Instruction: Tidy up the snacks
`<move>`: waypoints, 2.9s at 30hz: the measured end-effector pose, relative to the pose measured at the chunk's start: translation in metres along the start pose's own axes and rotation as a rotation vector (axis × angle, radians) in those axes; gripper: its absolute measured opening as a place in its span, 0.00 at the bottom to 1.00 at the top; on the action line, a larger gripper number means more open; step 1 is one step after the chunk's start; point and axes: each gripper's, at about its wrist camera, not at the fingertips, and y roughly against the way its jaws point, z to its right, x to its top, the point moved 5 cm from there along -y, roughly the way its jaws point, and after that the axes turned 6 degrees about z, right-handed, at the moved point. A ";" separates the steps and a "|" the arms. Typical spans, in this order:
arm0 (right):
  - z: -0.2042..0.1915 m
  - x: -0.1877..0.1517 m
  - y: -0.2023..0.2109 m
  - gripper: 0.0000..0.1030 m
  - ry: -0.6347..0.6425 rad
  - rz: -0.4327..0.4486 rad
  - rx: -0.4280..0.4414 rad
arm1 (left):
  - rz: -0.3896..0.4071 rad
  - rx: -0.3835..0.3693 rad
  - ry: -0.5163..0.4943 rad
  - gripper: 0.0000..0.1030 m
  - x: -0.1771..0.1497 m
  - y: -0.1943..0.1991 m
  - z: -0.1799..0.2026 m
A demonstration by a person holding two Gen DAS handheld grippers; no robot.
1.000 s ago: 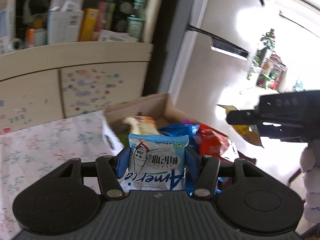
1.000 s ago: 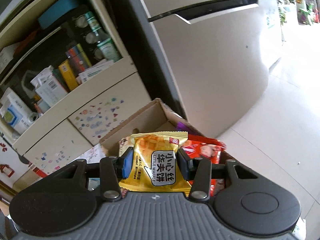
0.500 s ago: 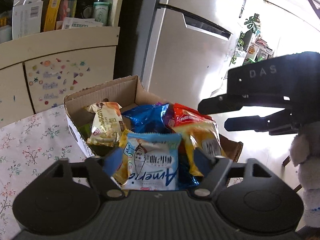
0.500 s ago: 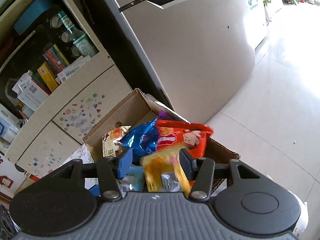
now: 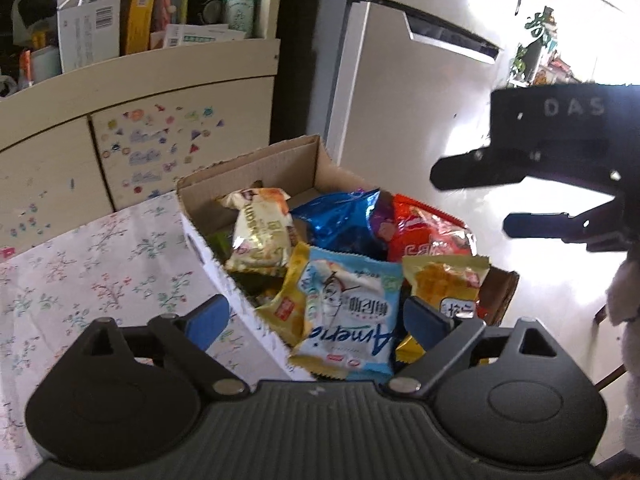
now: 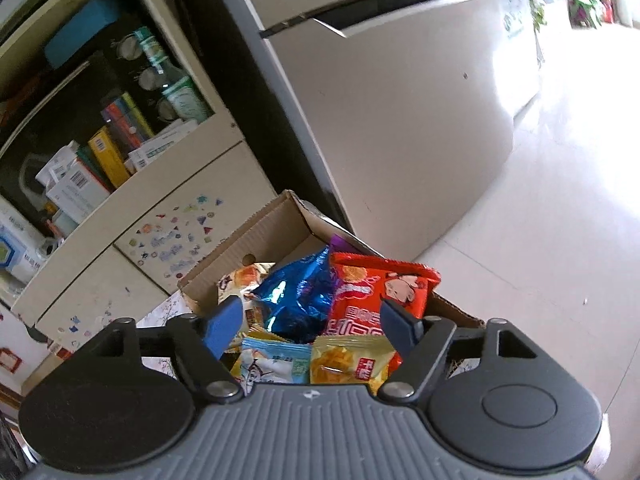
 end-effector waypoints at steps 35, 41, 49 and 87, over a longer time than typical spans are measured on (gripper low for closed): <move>0.011 -0.049 0.021 0.98 0.249 -0.032 -0.240 | -0.113 0.190 -0.007 0.98 -0.007 0.012 -0.016; 0.014 -0.050 0.016 0.99 0.270 -0.025 -0.291 | -0.108 0.227 -0.013 0.99 -0.005 0.009 -0.018; 0.011 -0.054 0.009 0.99 0.308 -0.037 -0.300 | -0.099 0.271 -0.032 0.99 -0.003 0.007 -0.020; 0.009 -0.055 0.004 0.99 0.318 -0.040 -0.310 | -0.095 0.300 -0.040 0.99 -0.002 0.003 -0.024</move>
